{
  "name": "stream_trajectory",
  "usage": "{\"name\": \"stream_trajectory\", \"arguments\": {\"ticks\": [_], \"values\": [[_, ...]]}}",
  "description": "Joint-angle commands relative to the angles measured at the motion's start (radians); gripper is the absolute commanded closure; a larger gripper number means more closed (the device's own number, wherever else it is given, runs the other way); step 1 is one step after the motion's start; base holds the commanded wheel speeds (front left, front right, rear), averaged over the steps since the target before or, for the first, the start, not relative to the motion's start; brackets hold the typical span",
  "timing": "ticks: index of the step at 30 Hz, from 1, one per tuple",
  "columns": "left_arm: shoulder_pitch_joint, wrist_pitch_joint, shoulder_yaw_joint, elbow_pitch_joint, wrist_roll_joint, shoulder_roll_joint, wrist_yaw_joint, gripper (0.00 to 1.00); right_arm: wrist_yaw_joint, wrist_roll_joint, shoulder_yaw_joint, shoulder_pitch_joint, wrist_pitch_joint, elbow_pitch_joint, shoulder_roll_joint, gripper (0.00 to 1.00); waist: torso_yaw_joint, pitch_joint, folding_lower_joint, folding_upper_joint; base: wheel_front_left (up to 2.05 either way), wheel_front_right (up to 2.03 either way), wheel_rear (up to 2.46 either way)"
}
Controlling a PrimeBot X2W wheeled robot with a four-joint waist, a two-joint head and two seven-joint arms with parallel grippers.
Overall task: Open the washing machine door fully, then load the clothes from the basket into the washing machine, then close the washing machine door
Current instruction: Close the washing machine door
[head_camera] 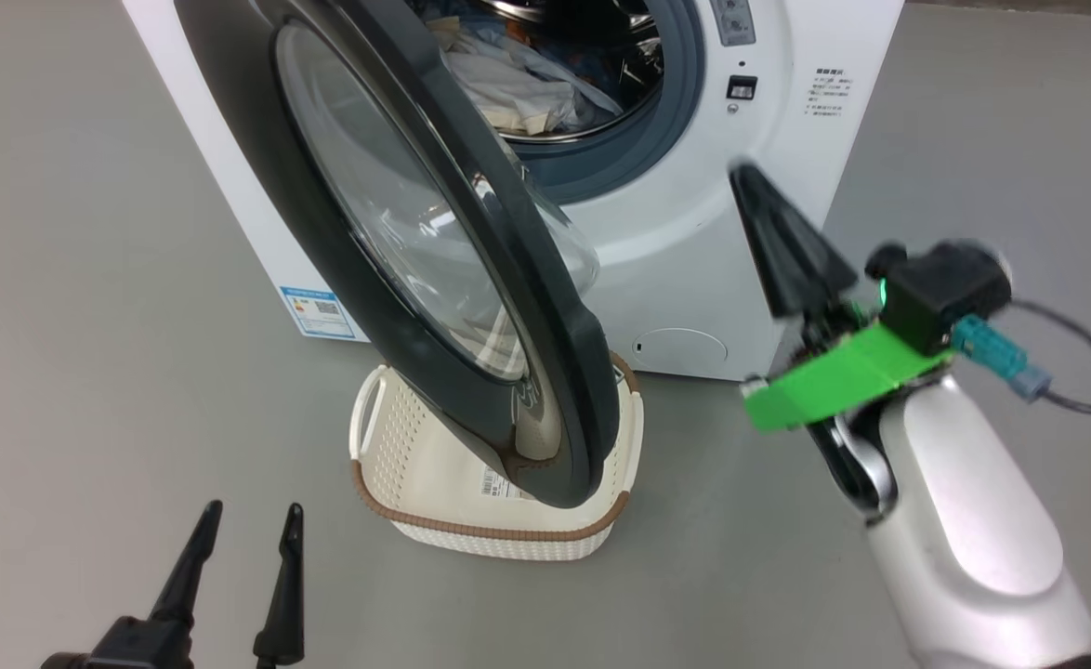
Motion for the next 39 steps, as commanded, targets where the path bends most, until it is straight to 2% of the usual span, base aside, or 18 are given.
{"name": "stream_trajectory", "arguments": {"ticks": [1, 6, 9, 12, 16, 21, 27, 39], "values": [[-0.055, -0.015, 0.035, -0.02, 0.01, 0.015, 0.001, 0.0, 0.002, 0.014, 0.052, -0.06, -0.009, -0.088, 0.02, 1.0, 0.0, 0.003, 0.0, 0.0, 0.0, 0.0, 0.0], [-0.062, -0.024, 0.038, -0.022, 0.011, 0.018, 0.005, 0.0, 0.002, 0.029, 0.136, -0.105, 0.014, -0.256, 0.027, 1.0, 0.002, 0.004, 0.0, 0.0, 0.0, 0.0, 0.0], [-0.067, -0.029, 0.037, -0.024, 0.012, 0.02, 0.007, 0.0, 0.002, 0.042, 0.224, -0.102, 0.073, -0.349, 0.031, 1.0, 0.005, 0.007, 0.0, 0.0, 0.0, 0.0, 0.0], [-0.074, -0.035, 0.036, -0.024, 0.011, 0.019, 0.008, 0.0, 0.002, 0.074, 0.322, -0.073, 0.149, -0.375, 0.033, 1.0, 0.01, 0.012, 0.0, 0.0, 0.0, 0.0, 0.0], [-0.084, -0.045, 0.036, -0.021, 0.008, 0.015, 0.01, 0.0, 0.002, 0.122, 0.42, -0.028, 0.216, -0.315, 0.034, 1.0, 0.018, 0.017, 0.0, 0.0, 0.0, 0.0, 0.0], [-0.088, -0.054, 0.029, -0.014, 0.01, 0.015, 0.01, 0.0, 0.002, 0.16, 0.5, 0.008, 0.218, -0.161, 0.035, 1.0, 0.027, 0.018, 0.0, 0.0, 0.0, 0.0, 0.0], [-0.088, -0.059, 0.024, -0.008, 0.009, 0.017, 0.011, 0.0, 0.002, 0.177, 0.493, -0.017, 0.17, -0.073, 0.035, 1.0, 0.029, 0.015, 0.0, 0.0, 0.0, 0.0, 0.0], [-0.082, -0.06, 0.014, -0.002, 0.006, 0.023, 0.016, 0.0, 0.002, 0.17, 0.425, -0.053, 0.143, 0.004, 0.035, 1.0, 0.029, 0.0, 0.0, 0.0, 0.0, 0.0, 0.0]]}}
